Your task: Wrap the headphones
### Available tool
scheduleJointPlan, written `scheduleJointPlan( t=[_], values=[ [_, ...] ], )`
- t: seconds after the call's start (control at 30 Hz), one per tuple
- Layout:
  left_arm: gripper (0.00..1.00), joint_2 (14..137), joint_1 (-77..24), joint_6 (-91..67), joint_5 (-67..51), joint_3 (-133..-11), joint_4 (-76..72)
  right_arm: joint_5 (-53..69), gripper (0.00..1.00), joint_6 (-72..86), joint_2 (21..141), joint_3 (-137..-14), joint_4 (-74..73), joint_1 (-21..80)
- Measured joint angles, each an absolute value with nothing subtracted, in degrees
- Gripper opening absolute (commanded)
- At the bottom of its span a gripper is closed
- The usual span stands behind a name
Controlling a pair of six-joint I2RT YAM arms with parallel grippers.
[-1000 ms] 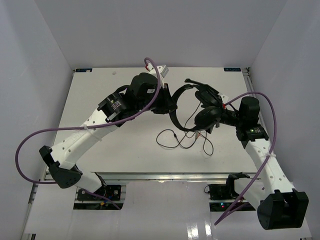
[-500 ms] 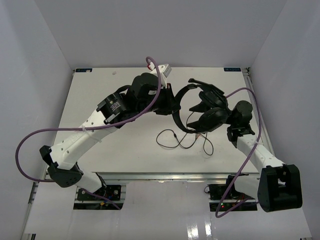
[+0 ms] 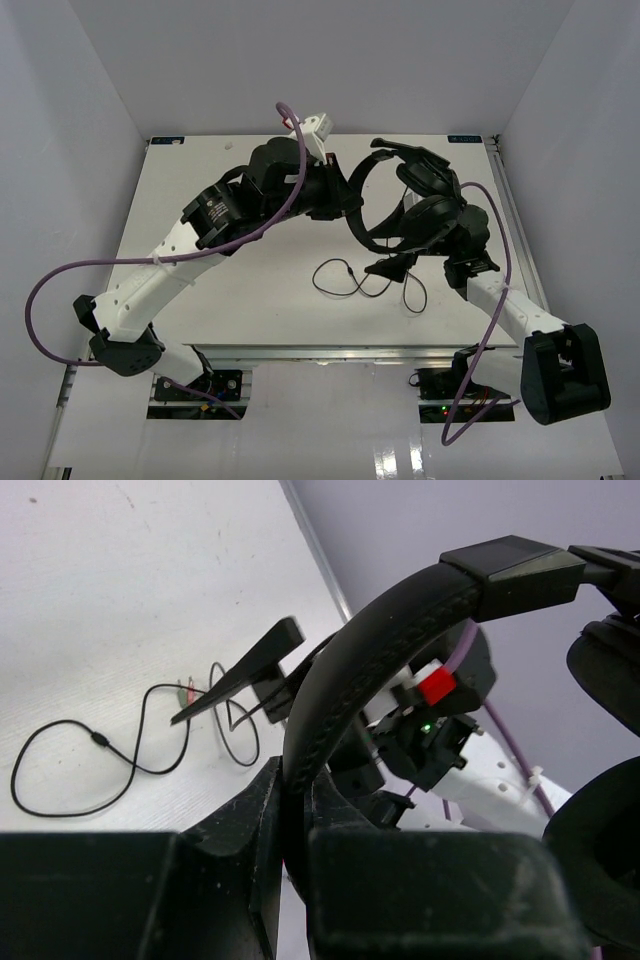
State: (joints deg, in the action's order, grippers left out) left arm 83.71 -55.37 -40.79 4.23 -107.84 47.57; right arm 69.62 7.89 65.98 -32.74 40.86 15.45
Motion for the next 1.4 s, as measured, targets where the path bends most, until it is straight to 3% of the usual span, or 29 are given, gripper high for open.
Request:
scheduleJointPlan(
  t=[0.2, 0.33, 0.53, 0.6, 0.83, 1.03, 1.4],
  values=[
    [0.00, 81.0, -55.4, -41.0, 7.5, -108.4, 45.3, 71.7, 0.73, -6.0, 62.4, -31.2, 28.3, 17.4],
    [0.00, 78.8, -55.4, -40.8, 10.4, -109.4, 44.4, 73.5, 0.57, -12.4, 60.1, -30.4, 22.3, 17.4],
    [0.00, 77.2, -55.4, -39.6, 15.8, -110.7, 42.8, 75.4, 0.23, -24.4, 59.0, -32.1, 7.2, 17.4],
    [0.00, 77.1, -55.4, -39.2, 17.3, -110.7, 42.2, 75.5, 0.18, -28.7, 58.9, -34.1, 1.6, 17.5],
    [0.00, 78.0, -55.4, -37.5, 22.1, -110.7, 40.6, 73.2, 0.11, -47.0, 59.2, -48.0, -23.8, 18.7],
    [0.00, 81.7, -54.4, -34.4, 28.2, -112.1, 38.0, 62.8, 0.08, -60.7, 59.5, -59.6, -42.8, 21.2],
    [0.00, 87.4, -42.1, -32.7, 30.2, -106.3, 36.7, 35.8, 0.08, -69.0, 50.1, -75.8, -56.3, 24.7]
  ],
)
